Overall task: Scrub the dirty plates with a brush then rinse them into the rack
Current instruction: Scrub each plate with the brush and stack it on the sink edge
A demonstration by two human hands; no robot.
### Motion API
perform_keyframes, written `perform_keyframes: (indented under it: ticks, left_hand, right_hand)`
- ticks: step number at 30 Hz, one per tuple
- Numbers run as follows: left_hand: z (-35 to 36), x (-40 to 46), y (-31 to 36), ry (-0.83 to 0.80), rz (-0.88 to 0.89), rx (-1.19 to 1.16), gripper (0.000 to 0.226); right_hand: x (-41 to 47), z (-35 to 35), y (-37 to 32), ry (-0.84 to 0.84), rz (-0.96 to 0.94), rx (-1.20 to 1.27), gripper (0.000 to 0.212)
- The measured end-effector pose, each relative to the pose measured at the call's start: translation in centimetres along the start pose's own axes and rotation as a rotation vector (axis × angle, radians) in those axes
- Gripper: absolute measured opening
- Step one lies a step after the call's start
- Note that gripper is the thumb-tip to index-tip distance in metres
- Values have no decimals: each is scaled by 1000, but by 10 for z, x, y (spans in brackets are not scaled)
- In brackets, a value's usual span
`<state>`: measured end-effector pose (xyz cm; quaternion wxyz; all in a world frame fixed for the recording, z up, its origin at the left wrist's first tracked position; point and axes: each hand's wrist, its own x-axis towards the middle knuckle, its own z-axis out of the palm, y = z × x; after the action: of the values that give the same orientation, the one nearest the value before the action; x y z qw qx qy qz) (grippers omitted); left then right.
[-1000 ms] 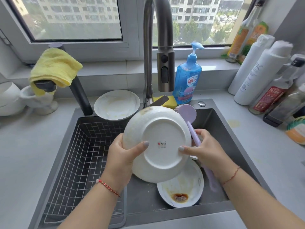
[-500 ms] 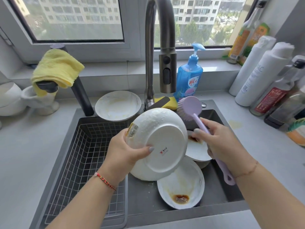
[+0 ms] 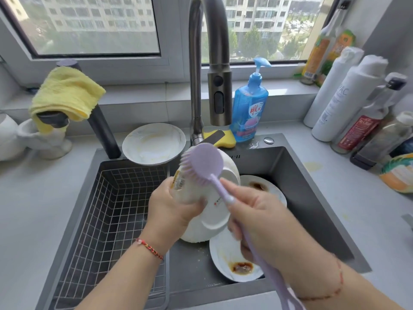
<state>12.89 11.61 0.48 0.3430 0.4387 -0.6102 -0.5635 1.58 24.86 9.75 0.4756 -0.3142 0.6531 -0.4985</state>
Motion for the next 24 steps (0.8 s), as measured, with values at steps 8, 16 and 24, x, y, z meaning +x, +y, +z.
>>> perform_keyframes:
  ticks: [8,16,24]
  left_hand:
    - [-15,-5,-1,-18,57,57,47]
    - [-24,1,2,-18,91,111,50]
    - [-14,-5,-5,-33,50,103,47]
  right_hand:
    - [23,-30,7,239,125,17,19]
    - [25,-28,13,188,170,113,24]
    - [18,-19,-7,17,90,0,24]
